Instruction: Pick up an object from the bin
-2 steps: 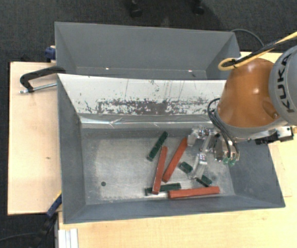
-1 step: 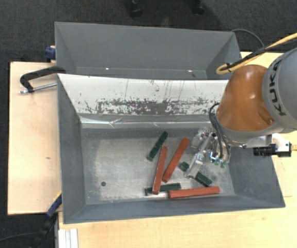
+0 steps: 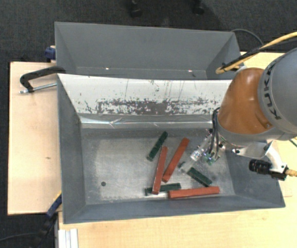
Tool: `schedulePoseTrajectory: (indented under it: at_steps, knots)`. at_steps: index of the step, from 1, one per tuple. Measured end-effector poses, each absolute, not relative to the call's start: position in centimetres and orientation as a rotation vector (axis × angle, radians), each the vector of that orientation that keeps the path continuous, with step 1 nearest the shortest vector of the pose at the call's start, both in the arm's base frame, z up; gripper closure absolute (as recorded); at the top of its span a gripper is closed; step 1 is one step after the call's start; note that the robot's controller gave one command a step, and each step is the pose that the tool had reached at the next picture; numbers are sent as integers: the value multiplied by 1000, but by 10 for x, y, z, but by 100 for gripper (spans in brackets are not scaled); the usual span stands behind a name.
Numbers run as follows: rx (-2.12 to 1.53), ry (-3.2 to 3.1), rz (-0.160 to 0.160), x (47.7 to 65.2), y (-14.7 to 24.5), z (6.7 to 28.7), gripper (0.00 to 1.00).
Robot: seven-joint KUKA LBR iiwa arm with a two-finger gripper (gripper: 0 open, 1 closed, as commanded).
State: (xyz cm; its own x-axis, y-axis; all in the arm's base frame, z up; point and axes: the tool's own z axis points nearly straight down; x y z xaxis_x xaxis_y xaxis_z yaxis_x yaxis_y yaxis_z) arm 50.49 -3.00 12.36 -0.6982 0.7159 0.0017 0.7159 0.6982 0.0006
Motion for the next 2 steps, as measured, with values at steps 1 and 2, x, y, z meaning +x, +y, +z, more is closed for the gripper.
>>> schedulePoseTrajectory:
  at_steps: [1, 2]
  knots:
    - [-1431, -2791, 1, 498, -27, 69, 0]
    - [-1430, -2796, -1, 498, -27, 69, 0]
